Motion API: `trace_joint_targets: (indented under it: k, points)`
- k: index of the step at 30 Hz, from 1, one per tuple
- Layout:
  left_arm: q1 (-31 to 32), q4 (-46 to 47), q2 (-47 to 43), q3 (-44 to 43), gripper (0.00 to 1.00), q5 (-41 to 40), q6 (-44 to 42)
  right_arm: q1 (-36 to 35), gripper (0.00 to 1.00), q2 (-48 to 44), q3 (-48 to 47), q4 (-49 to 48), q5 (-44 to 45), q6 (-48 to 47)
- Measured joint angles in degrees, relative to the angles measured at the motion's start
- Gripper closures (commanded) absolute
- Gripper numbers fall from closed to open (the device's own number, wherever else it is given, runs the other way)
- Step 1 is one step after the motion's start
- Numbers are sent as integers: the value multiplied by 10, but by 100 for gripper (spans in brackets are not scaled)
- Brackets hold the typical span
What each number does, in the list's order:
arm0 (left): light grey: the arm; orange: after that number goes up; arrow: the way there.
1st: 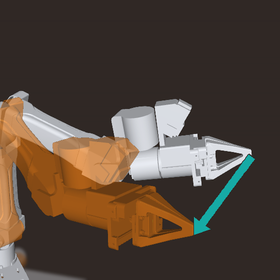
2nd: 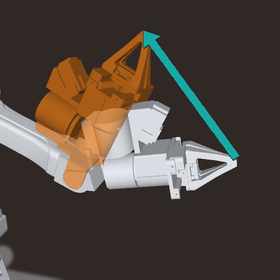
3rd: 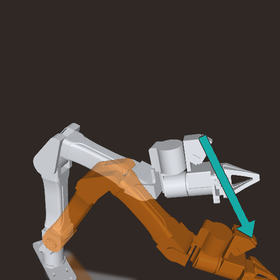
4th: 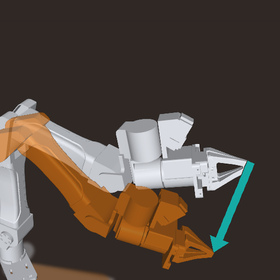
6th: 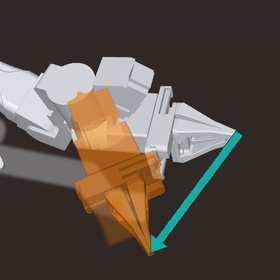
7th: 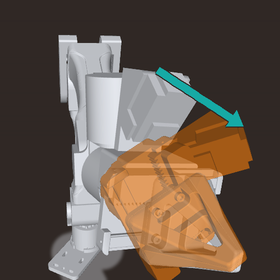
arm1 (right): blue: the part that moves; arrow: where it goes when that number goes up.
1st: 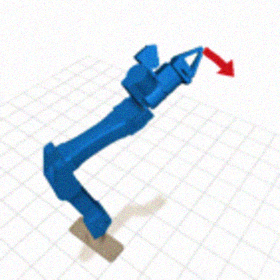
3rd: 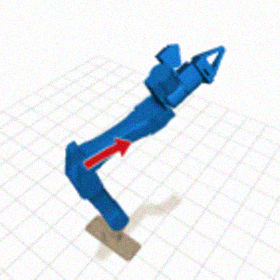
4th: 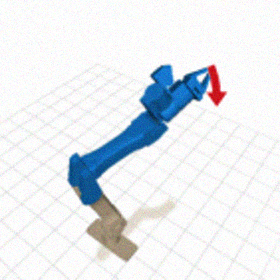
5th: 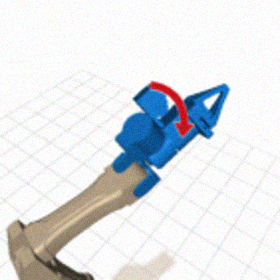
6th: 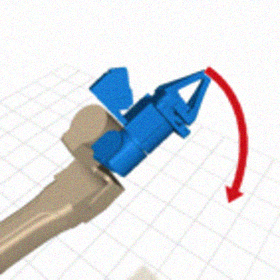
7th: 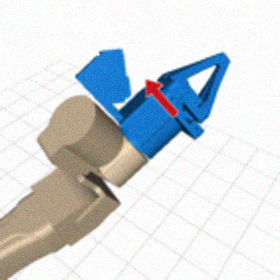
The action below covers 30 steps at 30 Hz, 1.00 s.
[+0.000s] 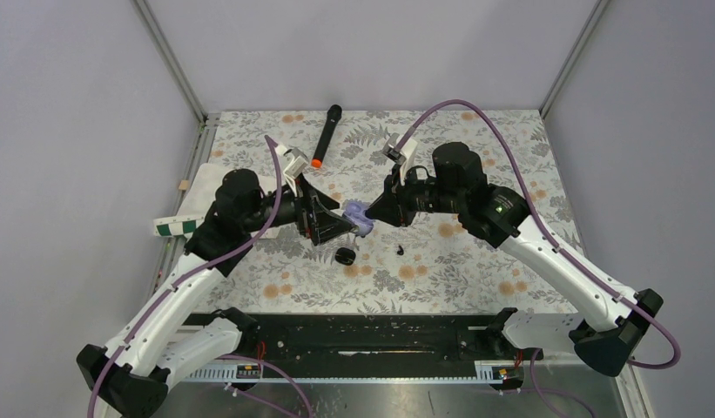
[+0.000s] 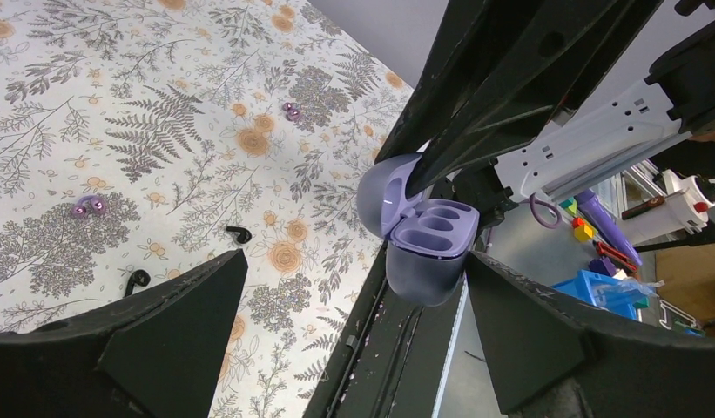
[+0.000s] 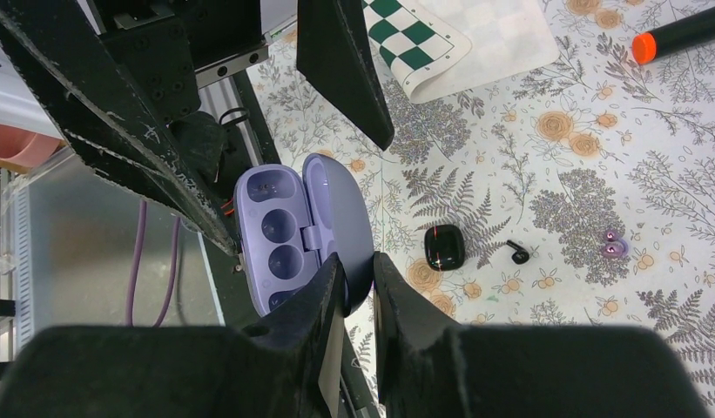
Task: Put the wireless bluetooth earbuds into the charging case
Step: Pass from the right arm to the left
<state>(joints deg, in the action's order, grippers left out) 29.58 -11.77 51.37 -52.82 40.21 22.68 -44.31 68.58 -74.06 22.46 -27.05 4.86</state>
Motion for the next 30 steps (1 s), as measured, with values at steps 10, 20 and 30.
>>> trace_joint_targets:
  k: [10, 20, 30]
  points:
    - [0, -17, -16, 12, 2, 6, -26, 0, 100, -2, 0, 0, -8, 10]
    - [4, -22, -23, 18, 2, 13, -34, 2, 100, -2, -6, 11, -39, 15]
    - [2, -136, -29, -10, 1, 26, -99, 0, 100, -13, -23, 60, -29, -32]
